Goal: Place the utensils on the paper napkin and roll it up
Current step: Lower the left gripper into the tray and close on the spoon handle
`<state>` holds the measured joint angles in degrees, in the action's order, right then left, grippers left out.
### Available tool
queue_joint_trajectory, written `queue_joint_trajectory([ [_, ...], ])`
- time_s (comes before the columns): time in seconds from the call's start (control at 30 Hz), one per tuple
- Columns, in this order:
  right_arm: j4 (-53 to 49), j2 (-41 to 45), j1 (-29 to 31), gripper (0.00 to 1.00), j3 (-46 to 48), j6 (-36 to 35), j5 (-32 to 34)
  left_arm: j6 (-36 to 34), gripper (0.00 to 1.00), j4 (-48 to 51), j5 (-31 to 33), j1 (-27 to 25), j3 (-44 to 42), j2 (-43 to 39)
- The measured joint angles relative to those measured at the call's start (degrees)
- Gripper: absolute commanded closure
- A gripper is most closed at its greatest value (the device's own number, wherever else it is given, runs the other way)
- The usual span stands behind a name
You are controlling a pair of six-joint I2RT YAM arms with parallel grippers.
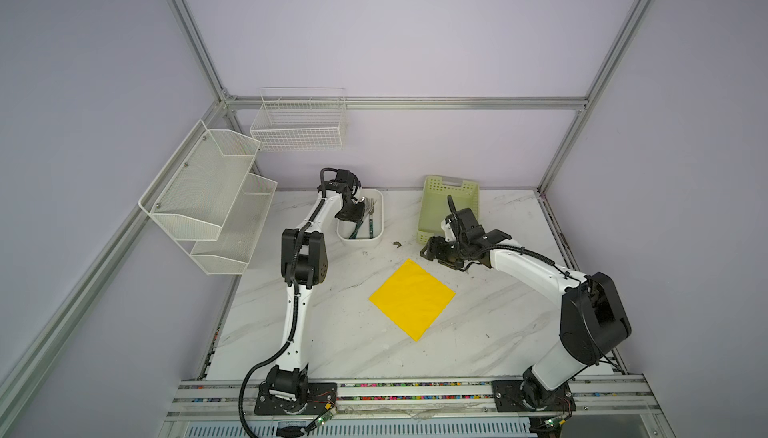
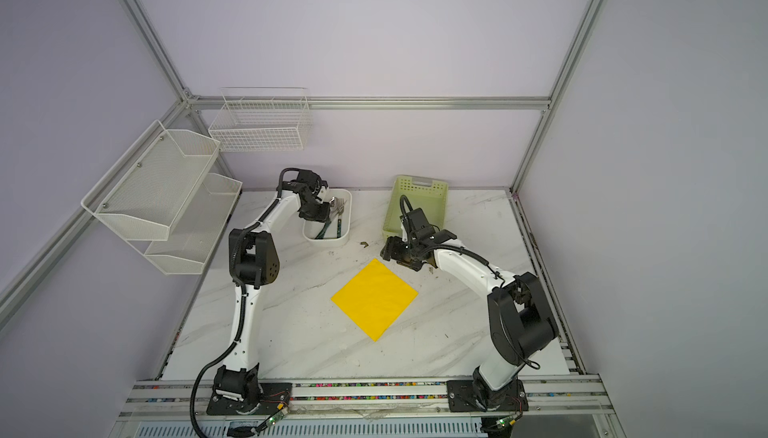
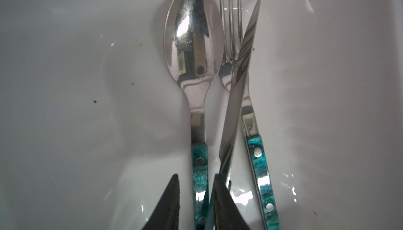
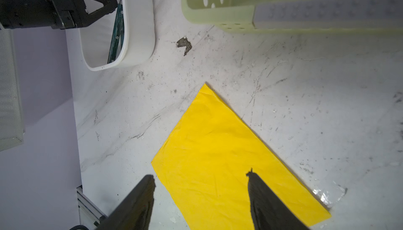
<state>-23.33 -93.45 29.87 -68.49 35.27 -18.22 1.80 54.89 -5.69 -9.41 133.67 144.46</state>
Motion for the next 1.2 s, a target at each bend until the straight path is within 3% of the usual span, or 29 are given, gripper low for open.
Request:
queue_joint_trajectory([
  [0.53, 0.13, 0.0, 0.0, 0.3, 0.0, -0.02, -0.26, -0.13, 0.71, -0.44, 0.68, -0.37, 0.0, 1.11],
  [0.73, 0.15, 0.0, 0.0, 0.3, 0.0, -0.02, -0.28, -0.37, 0.63, -0.79, 0.37, -0.87, 0.0, 1.9],
  [1.2, 0.17, -0.02, 0.0, 0.31, 0.0, -0.04, -0.63, -0.98, 0.85, -0.98, 0.37, -1.62, 0.0, 1.9],
])
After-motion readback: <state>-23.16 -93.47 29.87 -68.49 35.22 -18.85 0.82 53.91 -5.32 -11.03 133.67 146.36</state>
